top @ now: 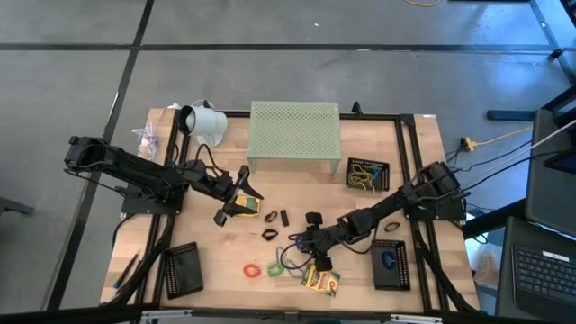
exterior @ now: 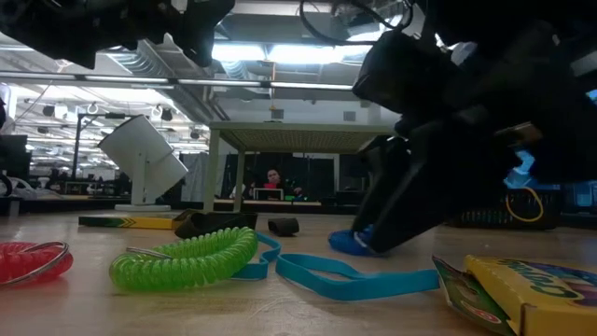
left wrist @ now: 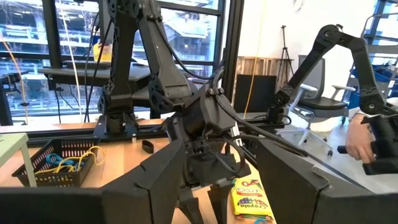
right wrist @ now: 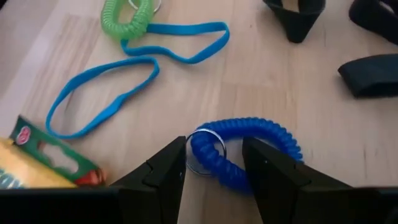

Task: Pick & Place Office Desk Supplies
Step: Put the blue spring keychain into the bottom right black bin

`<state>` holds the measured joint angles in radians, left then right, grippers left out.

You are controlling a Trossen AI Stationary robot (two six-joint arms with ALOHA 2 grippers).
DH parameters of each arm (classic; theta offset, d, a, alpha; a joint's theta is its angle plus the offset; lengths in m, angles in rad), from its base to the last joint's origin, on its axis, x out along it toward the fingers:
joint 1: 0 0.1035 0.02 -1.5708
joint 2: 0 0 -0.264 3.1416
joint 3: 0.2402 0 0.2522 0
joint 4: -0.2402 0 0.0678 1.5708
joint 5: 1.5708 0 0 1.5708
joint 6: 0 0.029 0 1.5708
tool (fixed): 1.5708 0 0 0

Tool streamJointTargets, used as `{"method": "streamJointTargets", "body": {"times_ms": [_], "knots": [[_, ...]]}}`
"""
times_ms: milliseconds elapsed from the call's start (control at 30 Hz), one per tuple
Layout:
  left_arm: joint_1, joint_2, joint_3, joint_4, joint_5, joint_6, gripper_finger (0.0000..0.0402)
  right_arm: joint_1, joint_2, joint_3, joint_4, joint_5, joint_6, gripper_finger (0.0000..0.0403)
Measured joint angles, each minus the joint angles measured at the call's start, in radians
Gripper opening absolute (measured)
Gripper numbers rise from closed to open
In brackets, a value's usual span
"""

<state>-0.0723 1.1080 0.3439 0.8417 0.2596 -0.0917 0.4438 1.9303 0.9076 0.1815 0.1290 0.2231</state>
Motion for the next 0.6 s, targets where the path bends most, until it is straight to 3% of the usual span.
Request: {"method": "streamJointTargets", "body": {"times_ms": [333, 600], "knots": [[0.0, 0.0, 0.0, 0.0, 0.0, 0.0, 0.0198, -0.001, 0.021, 0.0, 0.02, 0.035, 0.1, 0.0145], [0.0, 0.0, 0.0, -0.001, 0.0, 0.0, 0.0198, 0.002, 0.022, -0.001, 0.017, 0.046, 0.108, 0.0041]]}}
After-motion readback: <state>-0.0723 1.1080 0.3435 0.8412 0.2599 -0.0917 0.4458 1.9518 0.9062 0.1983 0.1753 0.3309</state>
